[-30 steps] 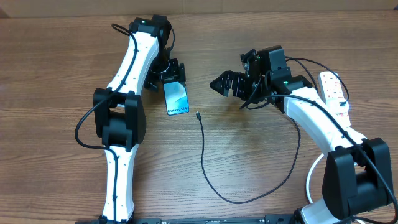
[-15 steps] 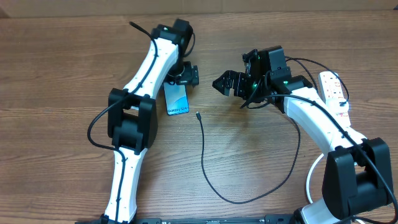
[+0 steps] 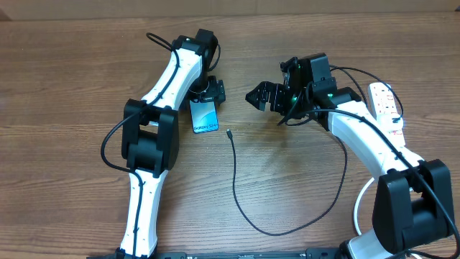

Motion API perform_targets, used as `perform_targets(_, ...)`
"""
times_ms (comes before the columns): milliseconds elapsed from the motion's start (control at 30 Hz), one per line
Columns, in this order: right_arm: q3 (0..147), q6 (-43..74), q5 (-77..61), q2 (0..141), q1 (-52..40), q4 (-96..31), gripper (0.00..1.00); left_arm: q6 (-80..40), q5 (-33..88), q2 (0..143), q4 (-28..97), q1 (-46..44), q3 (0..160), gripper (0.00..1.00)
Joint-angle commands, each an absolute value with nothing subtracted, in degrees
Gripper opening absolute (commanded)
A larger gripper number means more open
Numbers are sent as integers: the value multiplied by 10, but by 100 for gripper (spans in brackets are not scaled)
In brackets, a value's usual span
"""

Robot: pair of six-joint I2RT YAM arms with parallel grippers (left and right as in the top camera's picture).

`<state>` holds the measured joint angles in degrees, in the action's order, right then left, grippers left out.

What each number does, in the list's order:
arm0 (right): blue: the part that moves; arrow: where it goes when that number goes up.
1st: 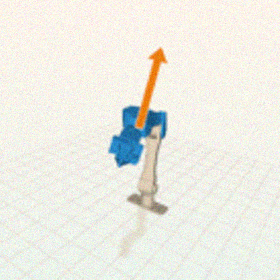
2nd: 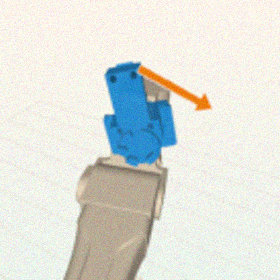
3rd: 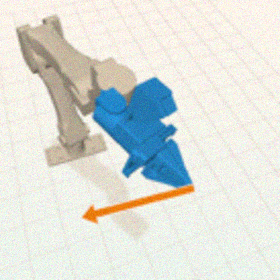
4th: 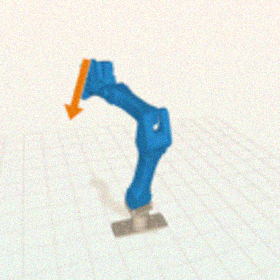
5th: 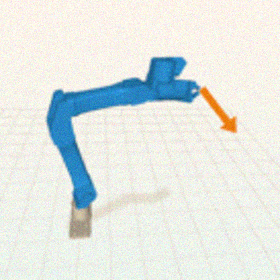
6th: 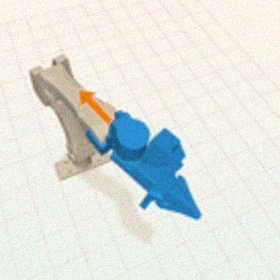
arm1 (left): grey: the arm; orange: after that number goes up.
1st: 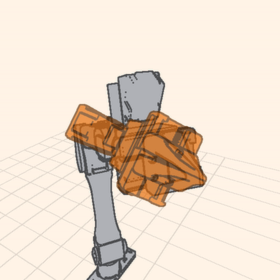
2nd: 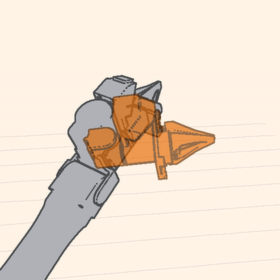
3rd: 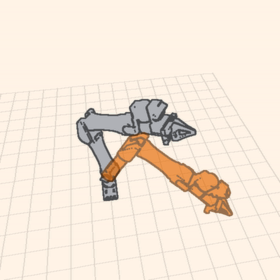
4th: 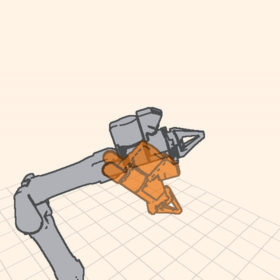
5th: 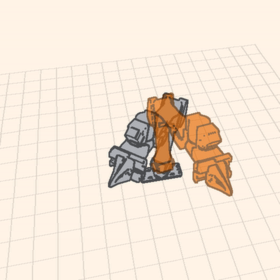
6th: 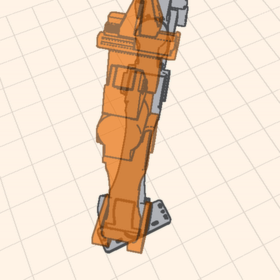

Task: Plug charger to phone and switch on socket

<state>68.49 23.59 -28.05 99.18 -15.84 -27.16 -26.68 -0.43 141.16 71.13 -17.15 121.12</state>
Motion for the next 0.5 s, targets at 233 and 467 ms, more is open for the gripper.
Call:
perform_targets(233,694,236,-274,990,-157,-273,100,-274,6,1422,671,-170,1163,87)
perform_targets(467,694,236,-274,990,-157,-273,100,-268,7,1422,686,-168,1163,70)
